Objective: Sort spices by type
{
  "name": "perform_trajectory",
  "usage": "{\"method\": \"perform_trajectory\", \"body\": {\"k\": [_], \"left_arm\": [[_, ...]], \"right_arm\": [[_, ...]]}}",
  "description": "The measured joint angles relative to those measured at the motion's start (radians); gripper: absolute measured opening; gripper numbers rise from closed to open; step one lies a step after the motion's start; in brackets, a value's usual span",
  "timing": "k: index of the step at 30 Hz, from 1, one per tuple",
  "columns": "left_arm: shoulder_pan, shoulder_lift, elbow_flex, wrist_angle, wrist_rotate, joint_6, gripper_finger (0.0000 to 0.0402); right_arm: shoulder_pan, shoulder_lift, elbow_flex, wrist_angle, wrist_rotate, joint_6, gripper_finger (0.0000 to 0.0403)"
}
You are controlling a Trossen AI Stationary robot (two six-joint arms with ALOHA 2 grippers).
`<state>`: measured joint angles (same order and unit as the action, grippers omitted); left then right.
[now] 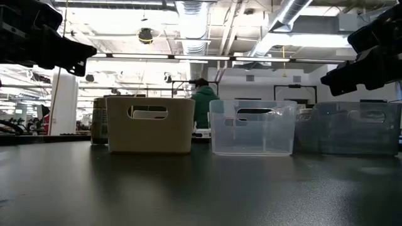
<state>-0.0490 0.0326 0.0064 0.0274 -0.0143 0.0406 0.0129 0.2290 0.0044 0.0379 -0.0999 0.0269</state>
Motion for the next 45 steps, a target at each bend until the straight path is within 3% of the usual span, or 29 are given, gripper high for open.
{"method": "perform_trajectory", "body": {"k": [34,45], "left_arm": [[0.000,0.000,0.000,0.000,0.000,0.000,0.0000],[0.000,0.000,0.000,0.000,0.000,0.000,0.0000]], "right_arm": [[-0.004,0.000,0.004,0.000,0.002,-0.001,0.0121],[-0.065,0.001,0.165,-0.151,0.078,0.017,0.0121]]}}
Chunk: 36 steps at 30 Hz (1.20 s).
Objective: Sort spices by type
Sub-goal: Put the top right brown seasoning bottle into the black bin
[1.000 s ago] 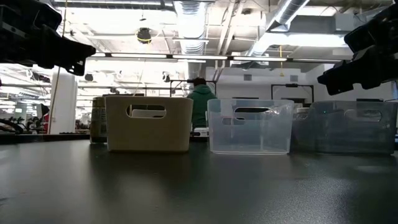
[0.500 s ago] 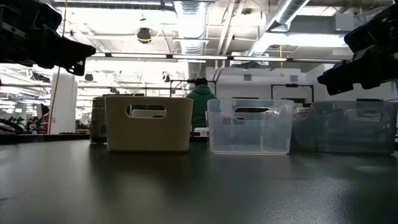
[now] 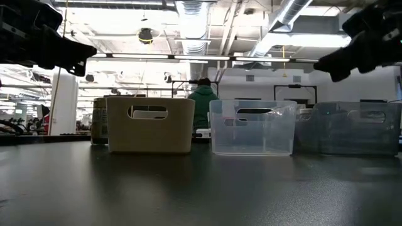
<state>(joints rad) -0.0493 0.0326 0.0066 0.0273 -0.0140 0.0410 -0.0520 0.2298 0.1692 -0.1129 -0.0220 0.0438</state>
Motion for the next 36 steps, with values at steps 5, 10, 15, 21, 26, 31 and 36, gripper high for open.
{"method": "perform_trajectory", "body": {"k": [5,10,15,21,26,31,36], "left_arm": [[0.000,0.000,0.000,0.000,0.000,0.000,0.0000],[0.000,0.000,0.000,0.000,0.000,0.000,0.0000],[0.000,0.000,0.000,0.000,0.000,0.000,0.0000],[0.000,0.000,0.000,0.000,0.000,0.000,0.0000],[0.000,0.000,0.000,0.000,0.000,0.000,0.0000],[0.000,0.000,0.000,0.000,0.000,0.000,0.0000],[0.000,0.000,0.000,0.000,0.000,0.000,0.0000]], "right_arm": [[-0.038,0.002,0.077,-0.080,0.043,0.001,0.0121],[-0.076,0.020,0.130,-0.094,0.219,0.031,0.0121],[-0.117,0.069,0.196,-0.106,0.297,-0.023,0.0121],[-0.177,0.161,0.273,-0.123,0.365,-0.024,0.0121],[-0.244,0.274,0.359,-0.211,0.422,0.002,0.0121],[-0.312,0.383,0.457,-0.318,0.425,0.063,0.0134],[-0.343,0.484,0.543,-0.402,0.420,0.129,0.0177]]}}
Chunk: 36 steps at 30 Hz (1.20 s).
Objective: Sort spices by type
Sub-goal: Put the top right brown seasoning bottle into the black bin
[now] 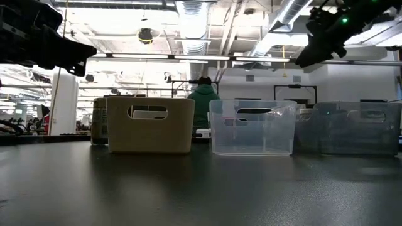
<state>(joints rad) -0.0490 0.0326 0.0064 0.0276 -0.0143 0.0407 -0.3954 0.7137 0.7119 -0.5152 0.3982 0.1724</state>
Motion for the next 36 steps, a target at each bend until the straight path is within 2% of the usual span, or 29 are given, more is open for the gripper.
{"method": "perform_trajectory", "body": {"k": [7,13,18,25,36], "left_arm": [[0.000,0.000,0.000,0.000,0.000,0.000,0.0000],[0.000,0.000,0.000,0.000,0.000,0.000,0.0000],[0.000,0.000,0.000,0.000,0.000,0.000,0.0000],[0.000,0.000,0.000,0.000,0.000,0.000,0.0000],[0.000,0.000,0.000,0.000,0.000,0.000,0.0000]], "right_arm": [[0.001,0.114,0.087,-0.017,-0.003,0.004,0.0263],[0.000,0.233,0.169,-0.031,-0.004,0.004,0.0306],[-0.021,0.360,0.289,-0.103,-0.008,0.008,0.0310],[-0.078,0.561,0.481,-0.323,-0.007,0.139,0.0310],[-0.175,0.743,0.553,-0.421,-0.089,0.220,0.0310]]}}
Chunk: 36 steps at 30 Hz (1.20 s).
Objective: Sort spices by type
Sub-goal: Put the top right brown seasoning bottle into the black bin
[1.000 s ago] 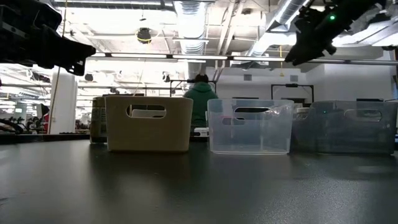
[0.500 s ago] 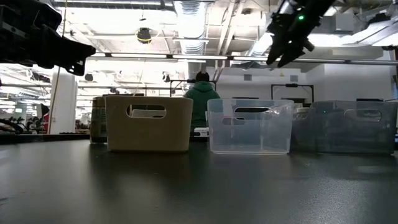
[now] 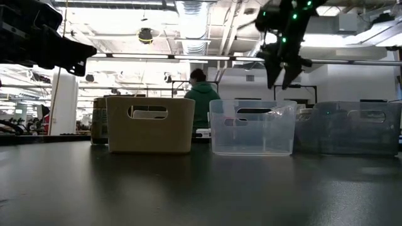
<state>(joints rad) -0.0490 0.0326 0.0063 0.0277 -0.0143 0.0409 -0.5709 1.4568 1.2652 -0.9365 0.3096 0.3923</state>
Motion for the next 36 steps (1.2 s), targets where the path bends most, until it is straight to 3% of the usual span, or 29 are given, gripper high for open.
{"method": "perform_trajectory", "body": {"k": [20,31,36], "left_arm": [[0.000,0.000,0.000,0.000,0.000,0.000,0.0000],[0.000,0.000,0.000,0.000,0.000,0.000,0.0000],[0.000,0.000,0.000,0.000,0.000,0.000,0.0000]], "right_arm": [[-0.026,0.010,0.000,0.036,0.003,0.012,0.0314],[-0.025,0.011,0.000,0.034,0.003,0.033,0.0394],[-0.024,0.011,0.000,0.028,0.003,0.078,0.0390]]}}
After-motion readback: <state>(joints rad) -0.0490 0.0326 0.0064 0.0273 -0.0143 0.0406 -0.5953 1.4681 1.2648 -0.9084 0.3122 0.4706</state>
